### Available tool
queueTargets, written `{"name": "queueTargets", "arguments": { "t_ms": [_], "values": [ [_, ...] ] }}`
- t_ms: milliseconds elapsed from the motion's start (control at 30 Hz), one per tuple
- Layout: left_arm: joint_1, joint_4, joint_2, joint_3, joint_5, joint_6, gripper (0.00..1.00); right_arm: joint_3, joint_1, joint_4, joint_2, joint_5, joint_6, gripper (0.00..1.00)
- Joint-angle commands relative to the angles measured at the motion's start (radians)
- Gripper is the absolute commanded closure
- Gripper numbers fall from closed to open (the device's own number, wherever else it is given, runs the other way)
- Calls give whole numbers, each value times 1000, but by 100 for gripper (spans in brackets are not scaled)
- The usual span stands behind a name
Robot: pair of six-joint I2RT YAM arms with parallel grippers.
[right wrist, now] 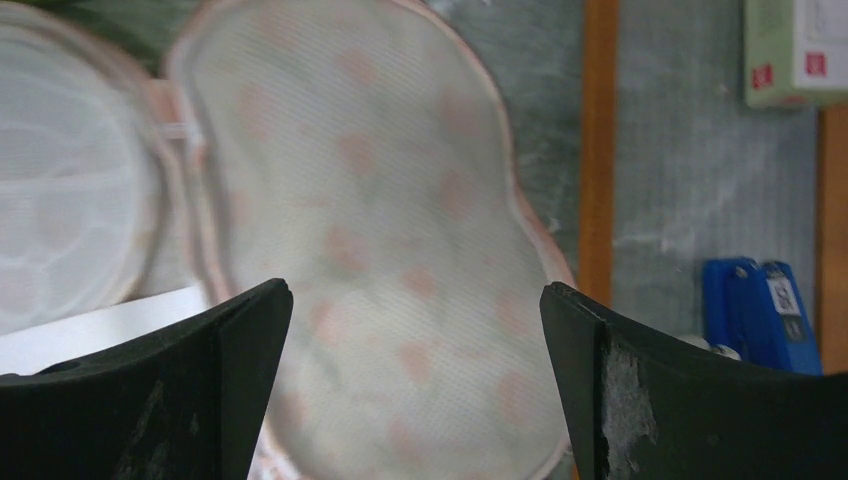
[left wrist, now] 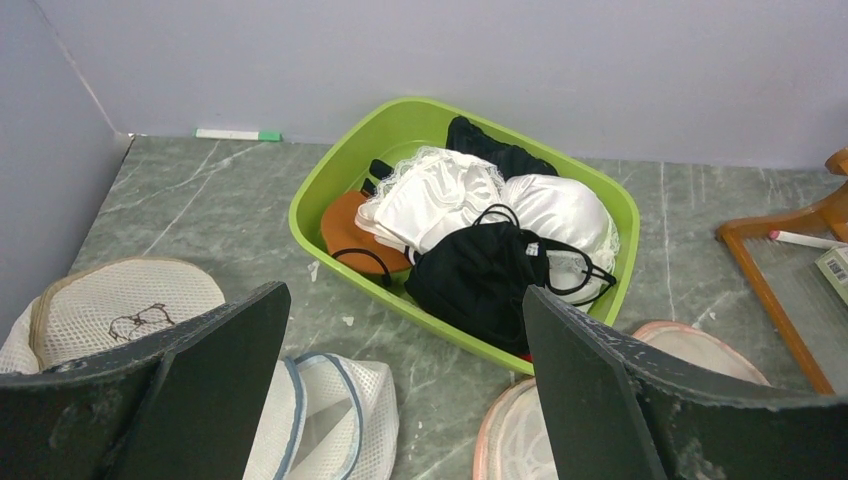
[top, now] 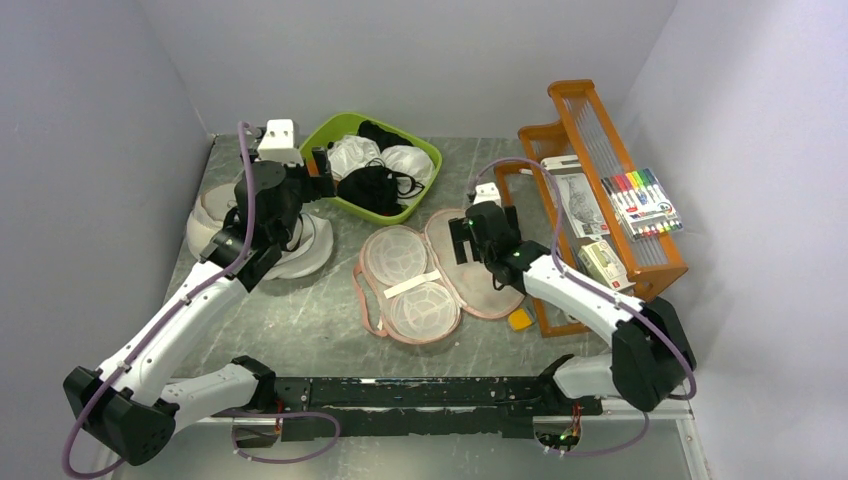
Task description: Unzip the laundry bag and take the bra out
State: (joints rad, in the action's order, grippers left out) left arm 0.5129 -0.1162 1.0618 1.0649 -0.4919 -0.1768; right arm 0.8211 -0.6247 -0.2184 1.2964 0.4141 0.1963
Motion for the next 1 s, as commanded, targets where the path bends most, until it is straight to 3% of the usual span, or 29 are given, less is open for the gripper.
{"name": "queueTargets", "arguments": {
  "t_ms": [0, 233, 367, 500, 733, 967],
  "values": [
    [-6, -8, 13, 39, 21, -16, 1, 40, 71, -84, 71, 129, 68, 3],
    [-5, -5, 25, 37, 18, -8, 1, 42, 215, -101, 119, 81, 98, 6],
    [-6, -7, 24, 41, 22, -6, 1, 16, 274, -48, 130, -53, 74, 25],
    [-6, -3, 20, 38, 27, -4, 1, 24, 284, 7, 152, -159, 46, 35],
    [-6, -2, 17, 39, 25, -2, 1, 116, 287, 46, 285, -123, 25, 61],
    [-6, -3, 18, 40, 25, 2, 1, 195, 316, 63, 412, -139, 11, 69]
  ]
}}
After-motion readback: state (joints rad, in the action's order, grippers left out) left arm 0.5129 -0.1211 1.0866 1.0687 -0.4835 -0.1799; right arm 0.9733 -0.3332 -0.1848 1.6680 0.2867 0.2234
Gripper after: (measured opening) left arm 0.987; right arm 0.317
